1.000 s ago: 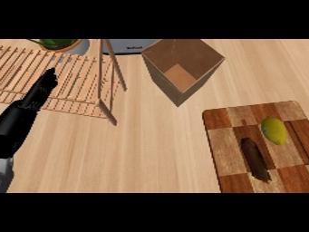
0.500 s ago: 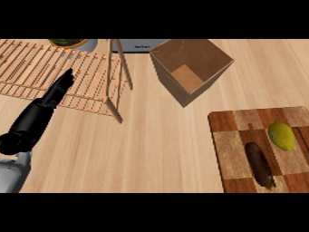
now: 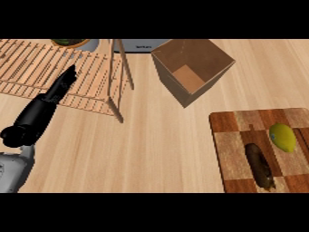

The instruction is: Pick the lemon from the cutting board and place it in the cardboard box

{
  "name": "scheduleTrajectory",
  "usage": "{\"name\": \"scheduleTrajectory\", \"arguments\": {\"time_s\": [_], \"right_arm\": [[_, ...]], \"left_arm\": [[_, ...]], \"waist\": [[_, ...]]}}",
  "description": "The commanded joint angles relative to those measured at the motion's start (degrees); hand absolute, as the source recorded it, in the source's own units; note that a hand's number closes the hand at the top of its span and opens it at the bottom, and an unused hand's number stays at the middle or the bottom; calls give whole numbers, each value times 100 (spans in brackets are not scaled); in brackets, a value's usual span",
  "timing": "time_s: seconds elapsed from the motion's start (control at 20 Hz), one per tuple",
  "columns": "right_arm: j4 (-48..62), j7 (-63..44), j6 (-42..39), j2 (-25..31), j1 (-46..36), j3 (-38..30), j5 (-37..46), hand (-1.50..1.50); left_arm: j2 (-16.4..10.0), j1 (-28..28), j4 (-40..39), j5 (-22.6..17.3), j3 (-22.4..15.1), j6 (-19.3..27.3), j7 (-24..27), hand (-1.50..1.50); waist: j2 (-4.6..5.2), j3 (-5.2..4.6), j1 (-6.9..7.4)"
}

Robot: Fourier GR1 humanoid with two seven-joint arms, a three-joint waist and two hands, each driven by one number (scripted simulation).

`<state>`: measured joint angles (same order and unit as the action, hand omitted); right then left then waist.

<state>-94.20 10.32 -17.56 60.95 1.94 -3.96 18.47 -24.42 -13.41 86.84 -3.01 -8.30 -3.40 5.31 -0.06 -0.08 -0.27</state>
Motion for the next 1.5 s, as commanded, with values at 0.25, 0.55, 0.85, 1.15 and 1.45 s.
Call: {"name": "scheduleTrajectory", "arguments": {"time_s": [0.25,0.55,0.85,1.15,1.45], "right_arm": [[-1177,-2016,-965,-267,-63,520,530,-150],[-1135,-2489,-1150,-1172,-245,845,1039,-150],[-709,-2354,-824,-1609,-260,1201,2089,-150],[-455,-2420,-1228,-2068,-667,910,2385,-150],[-173,-2297,-1075,-2265,-637,1079,3154,-150]], "left_arm": [[123,417,696,114,-5,-52,-347,0],[118,155,102,184,421,-388,-58,0],[263,-148,-303,274,565,-573,63,0],[632,99,93,607,488,-539,-172,0],[618,103,384,661,664,-681,-440,0]], "waist": [[-13,5,47],[4,7,25],[15,9,21],[6,8,27],[4,8,30]]}}
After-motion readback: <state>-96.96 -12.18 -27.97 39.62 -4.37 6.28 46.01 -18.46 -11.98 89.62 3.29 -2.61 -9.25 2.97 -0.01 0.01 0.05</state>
